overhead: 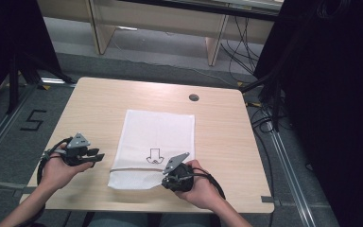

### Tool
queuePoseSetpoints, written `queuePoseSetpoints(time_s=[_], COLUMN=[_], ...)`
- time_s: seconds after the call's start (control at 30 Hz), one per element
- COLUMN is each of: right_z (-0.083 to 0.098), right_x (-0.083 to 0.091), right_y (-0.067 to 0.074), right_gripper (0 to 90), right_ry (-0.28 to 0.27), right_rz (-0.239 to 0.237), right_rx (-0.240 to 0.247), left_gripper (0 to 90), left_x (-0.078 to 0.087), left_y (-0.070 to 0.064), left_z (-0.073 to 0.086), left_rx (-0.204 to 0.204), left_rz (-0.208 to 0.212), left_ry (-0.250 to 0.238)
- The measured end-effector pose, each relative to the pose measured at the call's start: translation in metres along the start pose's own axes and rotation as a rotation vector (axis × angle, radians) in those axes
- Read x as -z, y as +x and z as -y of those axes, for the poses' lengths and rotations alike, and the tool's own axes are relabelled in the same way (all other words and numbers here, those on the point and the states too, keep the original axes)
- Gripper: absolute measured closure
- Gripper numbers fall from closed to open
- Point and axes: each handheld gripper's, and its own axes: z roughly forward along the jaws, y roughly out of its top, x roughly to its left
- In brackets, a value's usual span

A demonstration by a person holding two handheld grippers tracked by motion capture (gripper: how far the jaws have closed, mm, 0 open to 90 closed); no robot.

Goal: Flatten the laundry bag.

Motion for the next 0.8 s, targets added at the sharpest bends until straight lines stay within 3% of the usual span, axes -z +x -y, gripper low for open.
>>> queuePoseSetpoints(time_s=[0.07,0.2,0.57,0.6,0.63,0.8], right_z=[0.000,0.002,0.001,0.001,0.001,0.002], right_x=[0.000,-0.004,-0.019,-0.019,-0.022,-0.023], right_y=[0.000,0.002,0.008,0.009,0.009,0.010], right_gripper=[89.6,89.5,89.5,89.4,89.4,89.0], right_ry=[0.002,0.009,0.033,0.044,0.043,0.057], right_rz=[0.003,-0.009,-0.040,-0.041,-0.047,-0.048], right_rx=[0.001,-0.009,0.002,-0.019,0.001,-0.006], left_gripper=[65.5,65.1,64.2,64.1,64.0,63.9], left_x=[-0.002,-0.002,-0.001,-0.001,-0.001,-0.001], left_y=[-0.002,-0.004,-0.007,-0.007,-0.007,-0.009], left_z=[0.000,0.000,-0.002,-0.002,-0.002,-0.004], left_rx=[0.018,0.022,0.015,0.012,0.005,-0.006], left_rz=[-0.002,0.000,0.000,0.010,0.009,0.001], left_ry=[-0.025,-0.022,-0.040,-0.035,-0.035,-0.026])
